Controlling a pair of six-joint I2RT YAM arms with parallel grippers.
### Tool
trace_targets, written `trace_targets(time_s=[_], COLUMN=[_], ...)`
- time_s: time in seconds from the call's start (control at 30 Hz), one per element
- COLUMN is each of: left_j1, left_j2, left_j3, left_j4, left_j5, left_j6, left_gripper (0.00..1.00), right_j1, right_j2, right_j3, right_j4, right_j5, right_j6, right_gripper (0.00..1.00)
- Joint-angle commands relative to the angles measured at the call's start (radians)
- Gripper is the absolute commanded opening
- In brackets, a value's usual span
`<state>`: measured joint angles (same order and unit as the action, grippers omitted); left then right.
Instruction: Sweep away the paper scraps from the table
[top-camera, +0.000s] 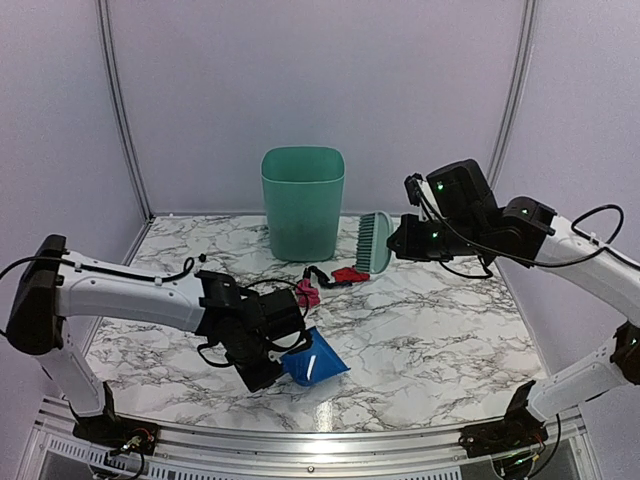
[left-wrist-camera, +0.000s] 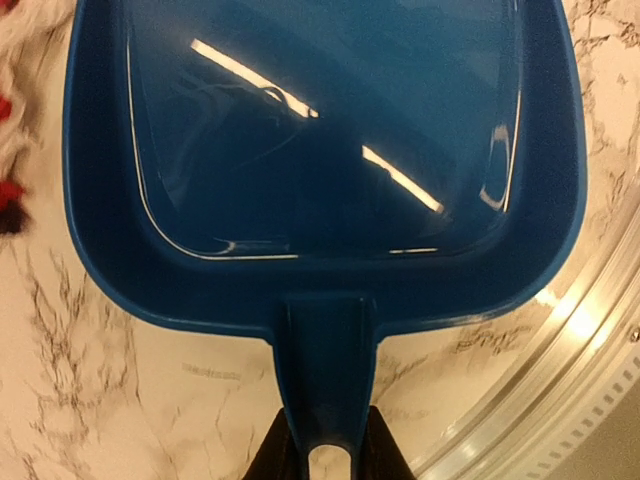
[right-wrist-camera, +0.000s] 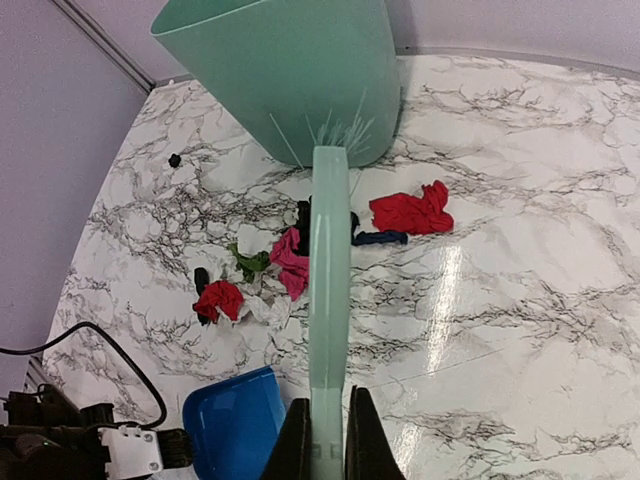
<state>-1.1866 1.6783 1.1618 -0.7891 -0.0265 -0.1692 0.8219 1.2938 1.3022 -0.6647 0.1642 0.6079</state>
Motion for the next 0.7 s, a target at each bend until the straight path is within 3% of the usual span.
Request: trace_targets(time_s=[0.0, 0.43, 0.67], left_j1=[-0.005, -0.005, -0.005], left_j2=[0.128, 0.242, 0.172], left_j3=[0.123, 0.169, 0.182], left_j4=[0.041, 0.056, 0.070], left_j5=[0.023, 0.000, 0.001], left_j6=[0.130, 0.163, 0.140], left_gripper=[0.12, 0.36, 0.48], right_j1=[-0.011, -0.012, -0.012], right_j2=[-0.041, -0.093, -0.044], right_j3=[0.004, -0.040, -0.001], right_j4=[-0.022, -0.035, -0.036], right_j5=[0.055, 0.073, 0.067], right_j6=[0.033, 0.070, 0.040], right_gripper=[0.00, 0.00, 0.00])
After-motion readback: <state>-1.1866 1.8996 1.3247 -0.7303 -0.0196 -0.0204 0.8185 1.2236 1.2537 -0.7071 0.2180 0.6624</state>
